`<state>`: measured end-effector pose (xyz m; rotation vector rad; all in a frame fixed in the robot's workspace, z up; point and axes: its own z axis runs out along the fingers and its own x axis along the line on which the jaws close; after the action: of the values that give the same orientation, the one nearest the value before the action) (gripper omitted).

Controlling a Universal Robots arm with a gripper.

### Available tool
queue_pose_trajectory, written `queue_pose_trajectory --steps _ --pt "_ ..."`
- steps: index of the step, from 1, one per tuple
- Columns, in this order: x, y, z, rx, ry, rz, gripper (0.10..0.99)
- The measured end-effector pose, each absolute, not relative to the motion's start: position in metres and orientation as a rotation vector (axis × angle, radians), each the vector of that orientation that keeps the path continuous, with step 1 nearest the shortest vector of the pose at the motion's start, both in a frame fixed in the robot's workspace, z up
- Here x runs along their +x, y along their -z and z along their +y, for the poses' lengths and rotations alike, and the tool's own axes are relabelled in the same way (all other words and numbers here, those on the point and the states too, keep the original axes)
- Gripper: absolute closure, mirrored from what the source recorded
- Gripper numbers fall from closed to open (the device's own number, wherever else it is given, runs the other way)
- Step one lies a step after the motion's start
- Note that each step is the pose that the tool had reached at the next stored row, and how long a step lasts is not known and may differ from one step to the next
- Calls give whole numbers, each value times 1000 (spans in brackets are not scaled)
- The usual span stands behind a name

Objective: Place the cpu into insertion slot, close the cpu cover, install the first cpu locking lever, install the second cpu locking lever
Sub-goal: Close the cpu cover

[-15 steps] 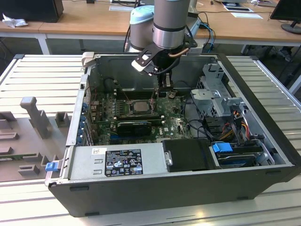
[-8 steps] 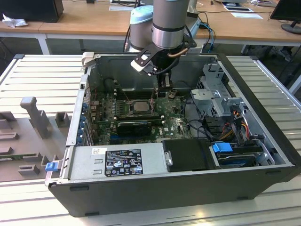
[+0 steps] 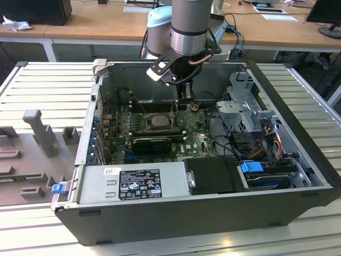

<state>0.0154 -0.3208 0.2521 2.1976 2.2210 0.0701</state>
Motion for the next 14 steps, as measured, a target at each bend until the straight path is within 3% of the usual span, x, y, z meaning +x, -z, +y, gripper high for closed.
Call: queue_pose_trajectory --steps 14 --pt "-3 -244 -321 2198 -70 2221 980"
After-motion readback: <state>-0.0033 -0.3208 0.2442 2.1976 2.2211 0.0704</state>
